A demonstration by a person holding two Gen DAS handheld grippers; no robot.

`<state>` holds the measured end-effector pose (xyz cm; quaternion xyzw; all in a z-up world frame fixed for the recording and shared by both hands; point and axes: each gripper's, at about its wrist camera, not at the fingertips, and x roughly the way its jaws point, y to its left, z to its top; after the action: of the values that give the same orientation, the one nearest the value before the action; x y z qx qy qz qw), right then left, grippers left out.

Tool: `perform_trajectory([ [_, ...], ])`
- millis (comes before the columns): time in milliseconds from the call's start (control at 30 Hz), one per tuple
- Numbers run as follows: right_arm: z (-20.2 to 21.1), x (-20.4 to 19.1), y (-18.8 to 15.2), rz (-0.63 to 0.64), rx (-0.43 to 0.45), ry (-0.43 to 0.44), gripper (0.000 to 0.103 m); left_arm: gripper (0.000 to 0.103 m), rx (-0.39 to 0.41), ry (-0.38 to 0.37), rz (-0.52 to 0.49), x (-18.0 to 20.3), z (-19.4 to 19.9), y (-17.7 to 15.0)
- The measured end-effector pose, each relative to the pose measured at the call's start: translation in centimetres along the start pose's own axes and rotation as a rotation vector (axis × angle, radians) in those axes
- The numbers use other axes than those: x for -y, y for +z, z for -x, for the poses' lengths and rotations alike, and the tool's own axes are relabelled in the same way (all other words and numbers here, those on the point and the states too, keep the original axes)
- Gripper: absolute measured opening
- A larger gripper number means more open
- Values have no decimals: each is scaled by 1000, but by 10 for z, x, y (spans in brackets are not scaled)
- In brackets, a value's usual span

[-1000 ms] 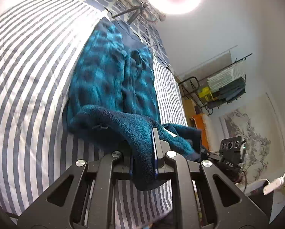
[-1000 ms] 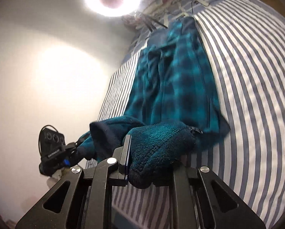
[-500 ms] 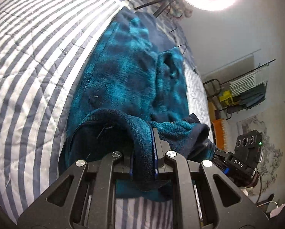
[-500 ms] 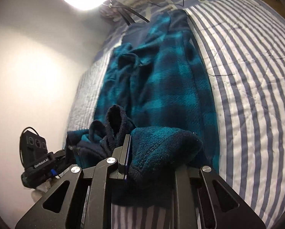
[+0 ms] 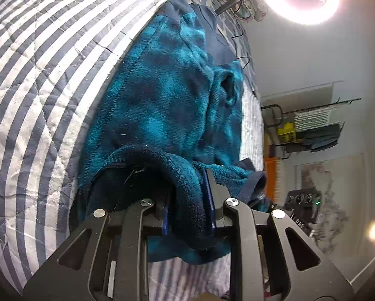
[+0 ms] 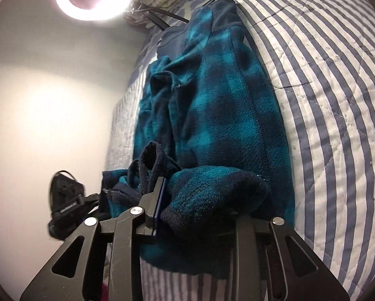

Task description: Fold large clothes

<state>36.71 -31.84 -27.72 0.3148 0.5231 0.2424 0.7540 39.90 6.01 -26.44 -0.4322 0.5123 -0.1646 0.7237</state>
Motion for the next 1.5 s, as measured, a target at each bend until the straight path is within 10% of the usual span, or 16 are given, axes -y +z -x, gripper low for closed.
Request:
perform_trajectory([
  [167, 28, 6, 6, -78, 62, 86, 80, 58, -14, -91, 63, 0, 3, 10],
  [467, 59, -57, -24, 310, 103, -91, 73, 58, 114, -56, -85, 20, 57, 17],
  [700, 11, -83, -63, 507, 24, -173, 24, 40, 95, 101, -405, 38, 53, -22],
  [833, -15, -88, -58, 539, 11, -178, 24, 35, 52, 185, -534, 48, 13, -33],
  [1033, -49, -68, -8, 465, 51, -257, 24, 31, 98, 322, -461, 34, -39, 10],
  [1300, -48, -47, 8, 411, 30, -211, 24, 29, 112, 287, -412, 12, -38, 19],
  [1500, 33, -4, -13, 311, 146, -256, 60, 50, 146, 229, -353, 7, 8, 4],
])
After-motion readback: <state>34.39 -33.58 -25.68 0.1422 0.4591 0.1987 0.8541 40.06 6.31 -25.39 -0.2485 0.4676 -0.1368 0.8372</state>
